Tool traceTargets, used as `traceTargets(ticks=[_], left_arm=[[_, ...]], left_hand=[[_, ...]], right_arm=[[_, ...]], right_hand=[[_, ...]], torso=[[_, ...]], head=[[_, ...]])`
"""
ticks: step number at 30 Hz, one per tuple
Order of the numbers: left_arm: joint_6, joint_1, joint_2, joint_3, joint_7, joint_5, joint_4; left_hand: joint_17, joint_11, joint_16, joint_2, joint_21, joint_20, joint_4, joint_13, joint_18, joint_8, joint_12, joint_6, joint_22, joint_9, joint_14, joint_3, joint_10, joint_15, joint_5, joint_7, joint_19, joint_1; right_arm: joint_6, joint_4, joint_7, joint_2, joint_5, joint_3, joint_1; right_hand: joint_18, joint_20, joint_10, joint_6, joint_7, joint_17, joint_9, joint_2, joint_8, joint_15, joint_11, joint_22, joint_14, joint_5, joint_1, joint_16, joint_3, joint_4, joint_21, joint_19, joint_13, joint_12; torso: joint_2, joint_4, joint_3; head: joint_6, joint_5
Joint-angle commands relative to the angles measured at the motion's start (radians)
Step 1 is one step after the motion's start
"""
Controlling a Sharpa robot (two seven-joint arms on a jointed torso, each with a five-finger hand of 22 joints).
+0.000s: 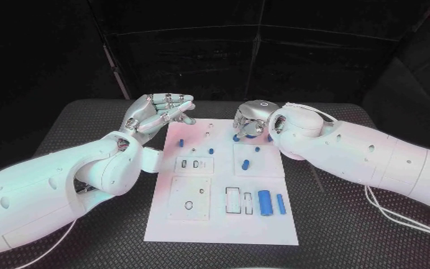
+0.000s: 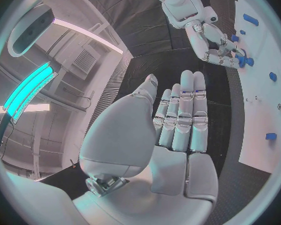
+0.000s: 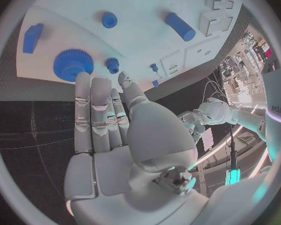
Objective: Assemble the parts on the task board
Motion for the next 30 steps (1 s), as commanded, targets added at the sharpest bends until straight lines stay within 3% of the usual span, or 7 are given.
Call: traceTargets(ticks=[1,13,30], left_arm=[[0.021,0.001,0.0,0.001,-0.001,-0.006,0.002],[0.028,0.001,0.002,0.001,-0.006,-0.006,-0.002],[0.031,0.001,-0.002,0.001,-0.011,-0.006,-0.001]], left_hand=[[0.001,0.01,-0.005,0.0,-0.004,0.002,0.0,-0.001,0.007,-0.006,-0.004,0.001,-0.002,-0.001,-0.008,-0.008,0.001,-0.001,-0.003,0.009,-0.006,-0.011],[0.003,0.01,-0.006,0.001,-0.004,0.002,0.0,-0.001,0.007,-0.008,-0.005,0.001,-0.002,-0.001,-0.009,-0.01,0.0,0.0,-0.003,0.009,-0.007,-0.013],[0.008,0.013,-0.011,0.004,-0.007,0.005,-0.002,-0.001,0.008,-0.013,-0.01,-0.001,-0.003,-0.001,-0.012,-0.012,-0.003,0.002,-0.003,0.013,-0.01,-0.014]], right_arm=[[0.033,-0.005,-0.002,0.006,-0.021,0.001,0.003],[0.065,-0.033,0.017,0.029,-0.022,0.001,0.003],[0.092,-0.06,0.028,0.051,-0.022,0.001,0.003]], right_hand=[[0.02,0.004,-0.007,-0.005,-0.003,0.063,0.001,0.0,0.0,0.002,0.0,0.01,0.03,-0.003,-0.013,0.061,0.014,0.001,0.017,0.002,0.002,0.002],[0.007,0.006,-0.004,-0.001,-0.003,0.222,0.001,0.0,0.001,0.004,0.0,0.116,0.034,-0.001,-0.016,0.217,0.048,0.0,0.108,0.035,0.002,0.002],[-0.006,0.008,0.022,0.048,0.004,0.33,0.004,0.006,0.01,0.006,0.002,0.221,0.036,-0.006,-0.008,0.326,0.113,-0.001,0.193,0.069,0.002,0.003]], torso=[[0.006,0.001,-0.0007],[0.01,0.0021,-0.0004],[0.017,0.0032,0.0002]], head=[[-0.005,-0.004],[-0.008,0.0],[-0.018,0.001]])
